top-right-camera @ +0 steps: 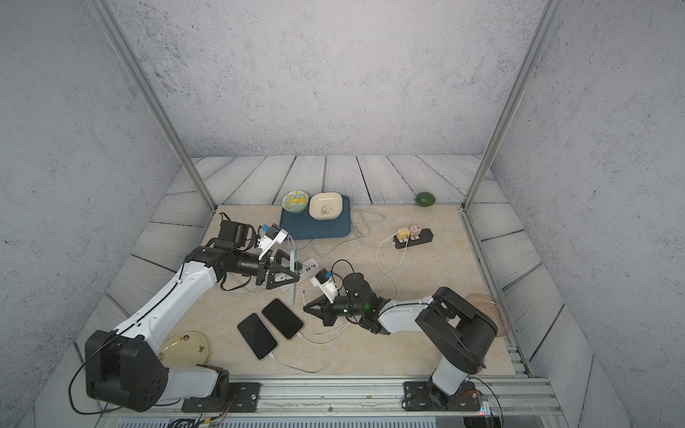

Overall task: Unplug the charging cable from the phone
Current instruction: Remove the charging cable from the phone.

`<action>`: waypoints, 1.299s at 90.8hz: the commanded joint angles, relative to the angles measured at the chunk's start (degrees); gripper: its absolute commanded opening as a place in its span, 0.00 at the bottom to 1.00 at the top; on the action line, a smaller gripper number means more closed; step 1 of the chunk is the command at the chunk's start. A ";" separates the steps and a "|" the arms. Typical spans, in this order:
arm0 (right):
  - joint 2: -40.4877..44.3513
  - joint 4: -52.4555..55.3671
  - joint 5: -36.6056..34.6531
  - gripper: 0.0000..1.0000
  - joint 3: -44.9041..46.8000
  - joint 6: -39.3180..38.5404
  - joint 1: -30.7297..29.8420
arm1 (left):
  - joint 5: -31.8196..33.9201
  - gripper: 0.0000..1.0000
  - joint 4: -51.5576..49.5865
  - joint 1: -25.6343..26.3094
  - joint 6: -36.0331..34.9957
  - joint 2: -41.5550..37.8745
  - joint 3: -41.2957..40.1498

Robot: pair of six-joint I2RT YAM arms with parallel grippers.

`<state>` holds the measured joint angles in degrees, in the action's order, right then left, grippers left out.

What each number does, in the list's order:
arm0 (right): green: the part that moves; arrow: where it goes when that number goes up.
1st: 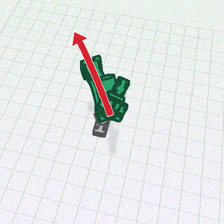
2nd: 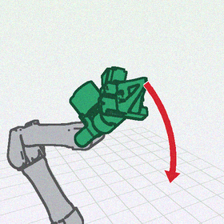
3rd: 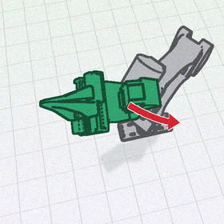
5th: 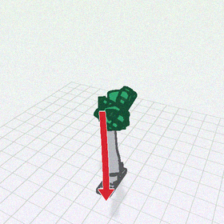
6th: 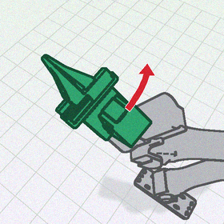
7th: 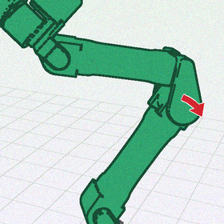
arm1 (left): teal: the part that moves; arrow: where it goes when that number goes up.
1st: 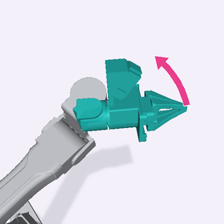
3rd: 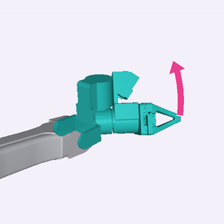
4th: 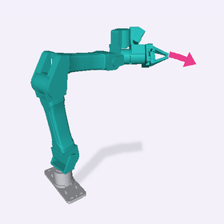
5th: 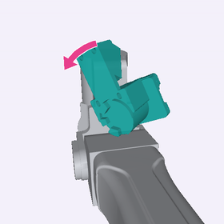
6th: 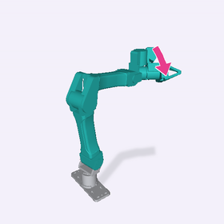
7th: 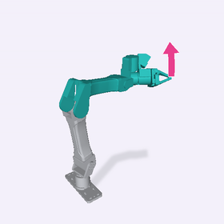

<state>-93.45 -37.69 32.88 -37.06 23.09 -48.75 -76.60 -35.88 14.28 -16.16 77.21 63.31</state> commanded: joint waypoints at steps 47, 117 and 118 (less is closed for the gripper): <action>1.94 44.31 -39.70 0.00 -13.28 4.17 5.77 | -3.21 0.33 -1.72 -0.13 -2.95 -0.31 1.44; 13.08 41.09 -17.30 0.68 -13.60 -6.38 6.74 | -4.25 0.34 -3.41 -0.13 -4.75 -0.04 1.63; 13.32 40.75 -16.43 0.69 -13.45 -6.65 6.78 | -4.30 0.34 -3.50 -0.13 -4.84 -0.04 1.59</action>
<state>-82.98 6.37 4.84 -51.72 20.99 -42.22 -77.49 -38.22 14.26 -19.42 77.21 63.31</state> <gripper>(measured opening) 0.664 0.819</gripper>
